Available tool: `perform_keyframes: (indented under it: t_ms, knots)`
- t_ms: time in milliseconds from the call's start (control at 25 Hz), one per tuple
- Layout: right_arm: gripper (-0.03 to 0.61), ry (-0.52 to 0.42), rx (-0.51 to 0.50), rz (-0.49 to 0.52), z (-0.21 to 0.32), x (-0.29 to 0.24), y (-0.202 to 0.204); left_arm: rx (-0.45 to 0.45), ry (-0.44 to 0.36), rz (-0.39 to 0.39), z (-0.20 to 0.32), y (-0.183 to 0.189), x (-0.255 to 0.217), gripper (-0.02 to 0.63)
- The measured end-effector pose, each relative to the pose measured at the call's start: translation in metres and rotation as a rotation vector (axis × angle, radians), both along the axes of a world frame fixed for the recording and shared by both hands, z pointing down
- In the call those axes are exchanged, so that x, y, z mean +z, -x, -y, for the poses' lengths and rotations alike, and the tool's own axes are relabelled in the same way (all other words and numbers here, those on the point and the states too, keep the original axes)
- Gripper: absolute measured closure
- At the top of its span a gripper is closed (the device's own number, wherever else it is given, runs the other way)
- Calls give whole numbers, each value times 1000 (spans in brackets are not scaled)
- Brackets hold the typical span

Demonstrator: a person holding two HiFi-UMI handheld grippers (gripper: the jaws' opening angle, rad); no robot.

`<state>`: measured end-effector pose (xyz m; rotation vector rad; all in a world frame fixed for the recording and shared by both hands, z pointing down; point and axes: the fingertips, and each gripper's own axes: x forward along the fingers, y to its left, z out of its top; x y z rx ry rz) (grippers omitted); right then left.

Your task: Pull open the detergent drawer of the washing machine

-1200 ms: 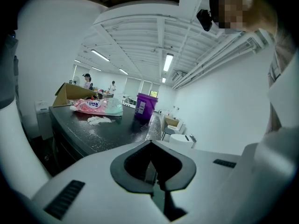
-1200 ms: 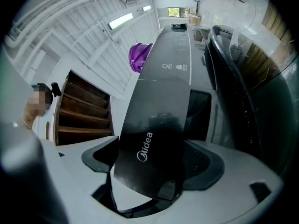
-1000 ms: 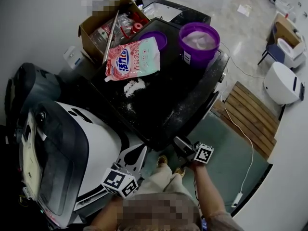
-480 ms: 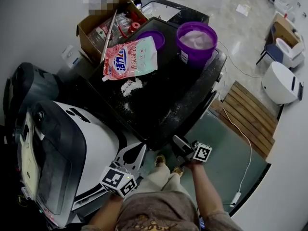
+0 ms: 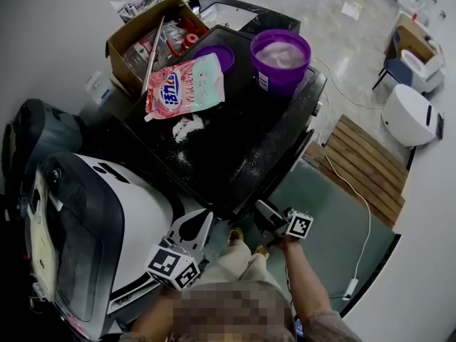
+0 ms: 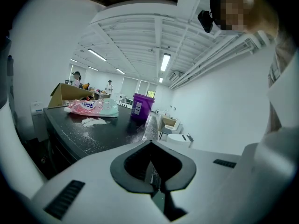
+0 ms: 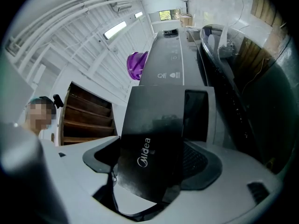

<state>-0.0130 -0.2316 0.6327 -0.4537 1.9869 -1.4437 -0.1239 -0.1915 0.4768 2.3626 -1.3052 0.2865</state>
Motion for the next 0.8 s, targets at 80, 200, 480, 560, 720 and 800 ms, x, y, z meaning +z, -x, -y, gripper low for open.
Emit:
perform_keyframes:
  t_ms: [80, 200, 480, 560, 720, 800]
  knots:
    - [192, 3, 3, -2, -4, 0, -5, 12, 2, -1, -1, -4, 1, 592]
    - [192, 0, 15, 3, -12, -1, -14, 33, 3, -5, -1, -12, 1, 592]
    - [190, 0, 45, 9, -29, -1, -41, 93, 8, -5, -2, -36, 2, 592]
    - [190, -1, 53, 14, -33, -1, -47, 111, 7, -1, -2, -43, 1, 592]
    - [190, 7, 58, 10, -44, 0, -61, 139, 9, -3, -4, -57, 1, 592]
    - [190, 8, 62, 9, -50, -2, -68, 153, 11, -4, -5, -64, 0, 592]
